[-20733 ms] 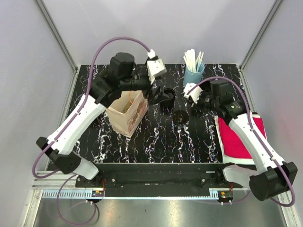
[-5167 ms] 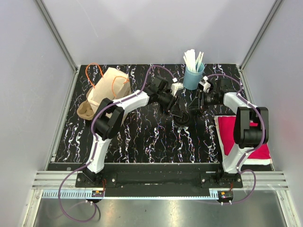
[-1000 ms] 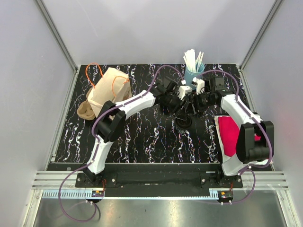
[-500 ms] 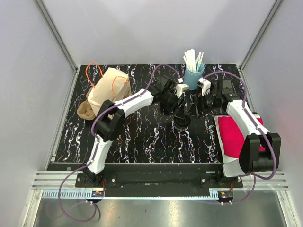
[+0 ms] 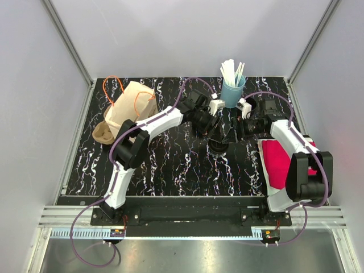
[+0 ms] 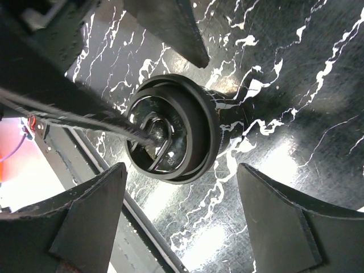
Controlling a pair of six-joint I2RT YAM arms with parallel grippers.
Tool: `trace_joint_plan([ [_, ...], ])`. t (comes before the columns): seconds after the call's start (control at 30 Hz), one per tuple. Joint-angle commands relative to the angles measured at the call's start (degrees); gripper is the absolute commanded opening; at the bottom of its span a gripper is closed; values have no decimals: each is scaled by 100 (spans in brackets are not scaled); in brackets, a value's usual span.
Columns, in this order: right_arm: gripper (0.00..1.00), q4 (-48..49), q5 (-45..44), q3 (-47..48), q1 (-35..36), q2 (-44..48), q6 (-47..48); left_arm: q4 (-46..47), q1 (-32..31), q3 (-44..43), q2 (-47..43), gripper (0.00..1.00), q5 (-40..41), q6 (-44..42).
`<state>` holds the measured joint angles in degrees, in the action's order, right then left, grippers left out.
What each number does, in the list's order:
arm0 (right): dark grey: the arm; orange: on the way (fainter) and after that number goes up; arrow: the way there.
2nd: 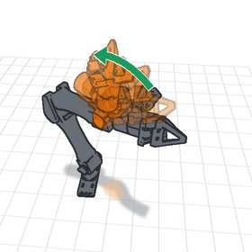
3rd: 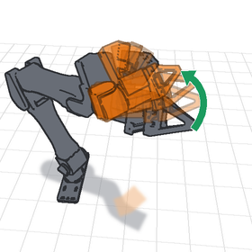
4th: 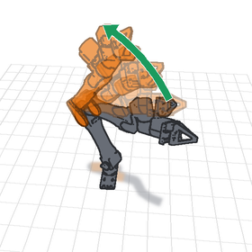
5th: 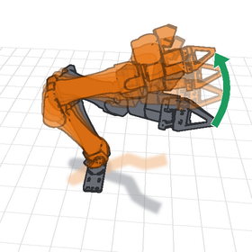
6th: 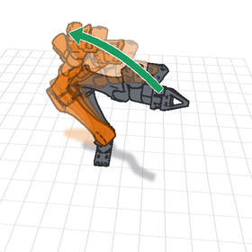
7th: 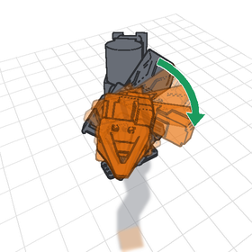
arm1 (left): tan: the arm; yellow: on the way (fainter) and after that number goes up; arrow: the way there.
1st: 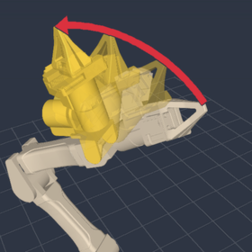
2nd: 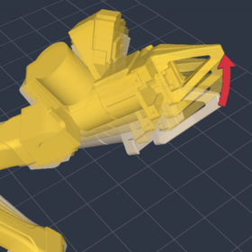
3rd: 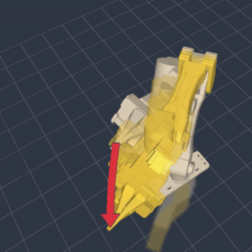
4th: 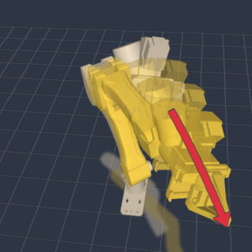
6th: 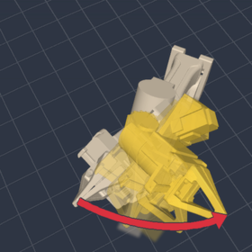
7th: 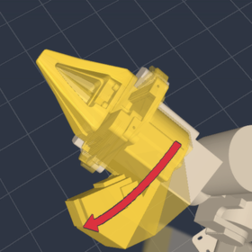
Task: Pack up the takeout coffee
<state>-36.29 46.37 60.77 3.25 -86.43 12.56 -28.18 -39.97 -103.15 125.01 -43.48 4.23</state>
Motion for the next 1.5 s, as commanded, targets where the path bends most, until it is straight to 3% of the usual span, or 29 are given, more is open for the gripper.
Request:
trace_joint_plan([
  [0.0, 84, 87, 171, -4, -17, -128, -139, 278, 85, -47, -82, 77, -389, 218],
  [0.33, 82, 342, 65, -22, -17, -269, -350, 349, 401, -82, -222, 77, -415, 298],
  [0.57, 77, 377, 118, 22, -17, -471, -385, 515, 718, 541, -600, 77, -363, 122],
  [1.1, 76, 483, 109, 31, 106, -585, -473, 770, 710, 762, -610, 77, -635, 280],
  [1.47, 60, 518, 65, 22, 194, -691, -473, 832, 630, 814, -530, 77, -670, 307],
])
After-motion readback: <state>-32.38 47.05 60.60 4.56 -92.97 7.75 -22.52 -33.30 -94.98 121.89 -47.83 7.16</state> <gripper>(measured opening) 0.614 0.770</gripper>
